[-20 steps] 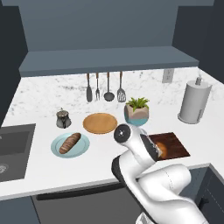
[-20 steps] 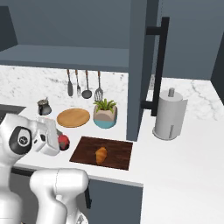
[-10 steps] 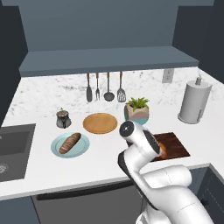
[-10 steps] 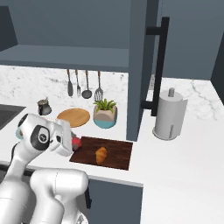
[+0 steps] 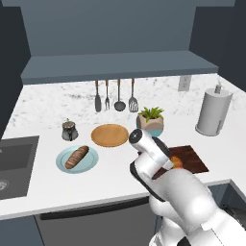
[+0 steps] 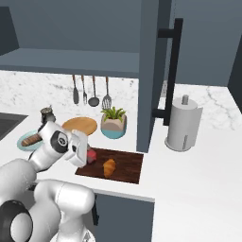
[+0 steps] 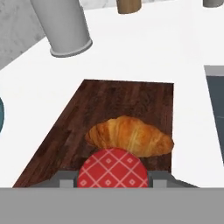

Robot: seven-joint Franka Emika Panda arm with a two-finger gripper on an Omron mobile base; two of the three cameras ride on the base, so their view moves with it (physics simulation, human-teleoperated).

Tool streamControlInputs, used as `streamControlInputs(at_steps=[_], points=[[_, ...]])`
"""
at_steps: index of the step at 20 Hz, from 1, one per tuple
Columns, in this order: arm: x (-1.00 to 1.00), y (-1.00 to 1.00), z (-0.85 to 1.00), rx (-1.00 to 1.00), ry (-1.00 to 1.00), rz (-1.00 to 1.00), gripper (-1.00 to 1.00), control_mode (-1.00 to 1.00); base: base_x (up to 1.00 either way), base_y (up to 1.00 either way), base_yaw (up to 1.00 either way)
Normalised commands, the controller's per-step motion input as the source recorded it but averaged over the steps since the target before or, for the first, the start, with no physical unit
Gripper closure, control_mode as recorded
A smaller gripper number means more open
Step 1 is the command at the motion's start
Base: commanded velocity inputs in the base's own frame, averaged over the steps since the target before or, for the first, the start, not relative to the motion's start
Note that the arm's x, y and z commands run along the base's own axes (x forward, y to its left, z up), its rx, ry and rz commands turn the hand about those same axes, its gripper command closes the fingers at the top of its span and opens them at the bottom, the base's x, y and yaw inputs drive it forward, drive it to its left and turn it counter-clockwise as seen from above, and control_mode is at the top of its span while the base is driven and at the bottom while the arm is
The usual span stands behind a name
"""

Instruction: From the different types of pastries on the counter, select a croissant and place it on the cutting board. Then retrieve a jar of jam from the cabinet and place it alongside the croissant on the cutting board.

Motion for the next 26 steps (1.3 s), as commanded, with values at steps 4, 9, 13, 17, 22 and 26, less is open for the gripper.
streamControlInputs(at_steps=[4,9,13,17,22,26], points=[[0.01,-0.24,-0.42,0.00,-0.01,-0.05,1.00,-1.00,0.00,0.00,0.00],[0.02,-0.23,-0.30,0.00,-0.09,0.00,1.00,-1.00,0.00,0.00,0.00],[0.00,-0.30,-0.54,0.00,-0.10,0.00,1.00,-1.00,0.00,0.00,0.00],[0.09,-0.25,-0.56,0.00,-0.08,0.00,1.00,-1.00,0.00,0.00,0.00],[0.25,-0.07,-0.25,0.00,-0.06,0.00,-1.00,-1.00,0.00,0.00,0.00],[0.00,-0.15,-0.02,0.02,-0.01,0.00,-1.00,-1.00,0.00,0.00,0.00]])
